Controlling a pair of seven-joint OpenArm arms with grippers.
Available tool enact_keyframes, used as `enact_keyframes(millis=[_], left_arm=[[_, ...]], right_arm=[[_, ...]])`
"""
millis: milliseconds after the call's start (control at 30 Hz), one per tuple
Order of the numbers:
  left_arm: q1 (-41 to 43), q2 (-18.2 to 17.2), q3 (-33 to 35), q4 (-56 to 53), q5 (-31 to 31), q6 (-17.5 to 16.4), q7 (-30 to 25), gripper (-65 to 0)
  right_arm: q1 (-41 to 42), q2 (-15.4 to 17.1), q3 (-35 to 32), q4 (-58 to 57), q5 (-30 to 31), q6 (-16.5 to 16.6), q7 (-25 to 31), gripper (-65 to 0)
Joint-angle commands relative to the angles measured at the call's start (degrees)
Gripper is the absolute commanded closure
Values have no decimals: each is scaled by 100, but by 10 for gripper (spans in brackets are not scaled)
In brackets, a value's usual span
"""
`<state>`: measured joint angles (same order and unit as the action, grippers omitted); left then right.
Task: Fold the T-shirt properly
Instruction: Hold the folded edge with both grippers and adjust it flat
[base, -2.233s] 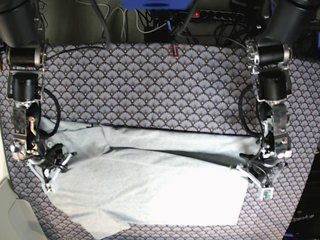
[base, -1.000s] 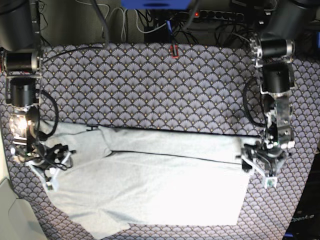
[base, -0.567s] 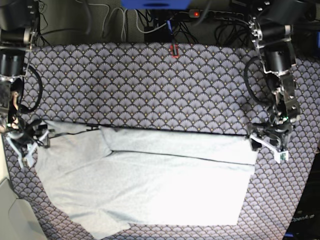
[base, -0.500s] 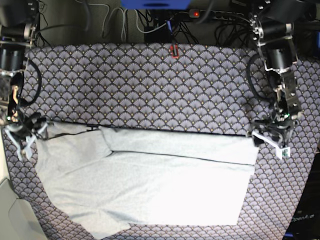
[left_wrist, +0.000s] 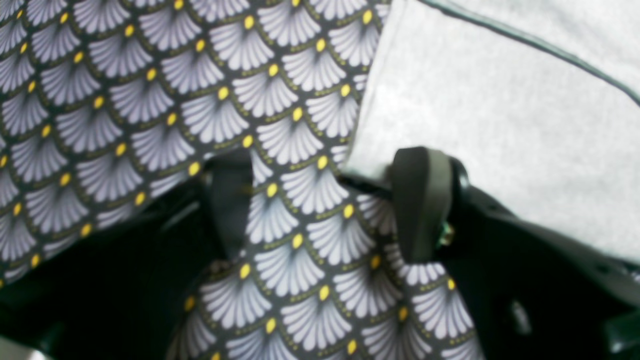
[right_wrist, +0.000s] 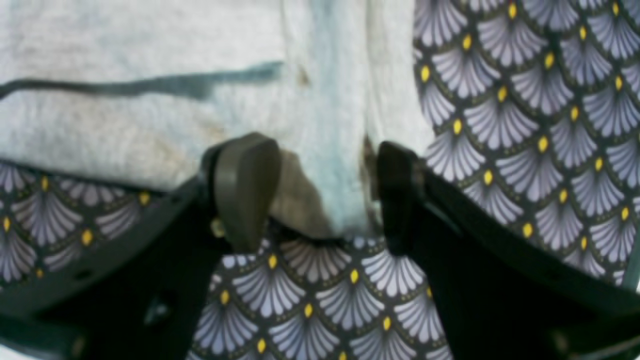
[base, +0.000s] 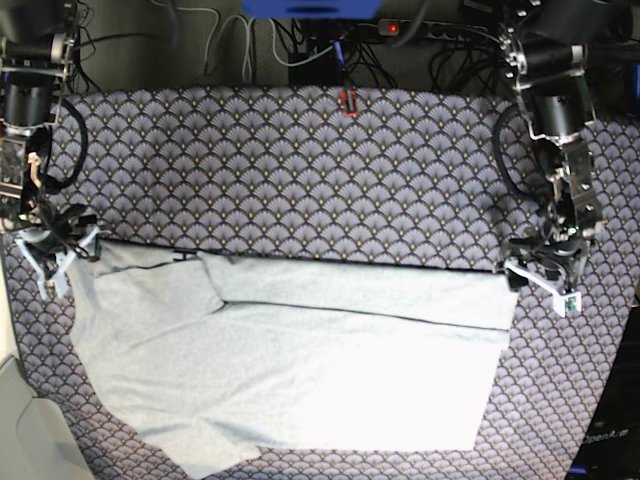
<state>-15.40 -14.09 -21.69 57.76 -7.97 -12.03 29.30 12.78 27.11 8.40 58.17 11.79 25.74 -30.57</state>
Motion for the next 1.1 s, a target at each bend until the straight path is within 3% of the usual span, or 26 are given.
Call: enact_keyframes(millis=[0, 167, 367, 467, 667, 1067], left_arm=[[-135, -73, -15, 84, -17, -14, -139, -428], [-161, -55, 2, 66, -25, -14, -148, -428], [-170, -55, 2, 22, -25, -6, -156, -428], [-179, -55, 2, 5, -25, -6, -174, -428], [-188, 59, 20, -426, -25, -6, -780, -428], [-557, 200, 37, -1297, -25, -14, -1176, -427]], right_arm=[[98, 124, 34, 86, 30, 15, 90, -362], [151, 124, 34, -283, 30, 15, 90, -333], [151, 10, 8, -371, 21, 15, 90, -119], [151, 1, 8, -389, 21, 15, 46, -65], [142, -8, -10, -389, 21, 15, 37, -52], [107, -8, -18, -389, 12, 15, 28, -52]])
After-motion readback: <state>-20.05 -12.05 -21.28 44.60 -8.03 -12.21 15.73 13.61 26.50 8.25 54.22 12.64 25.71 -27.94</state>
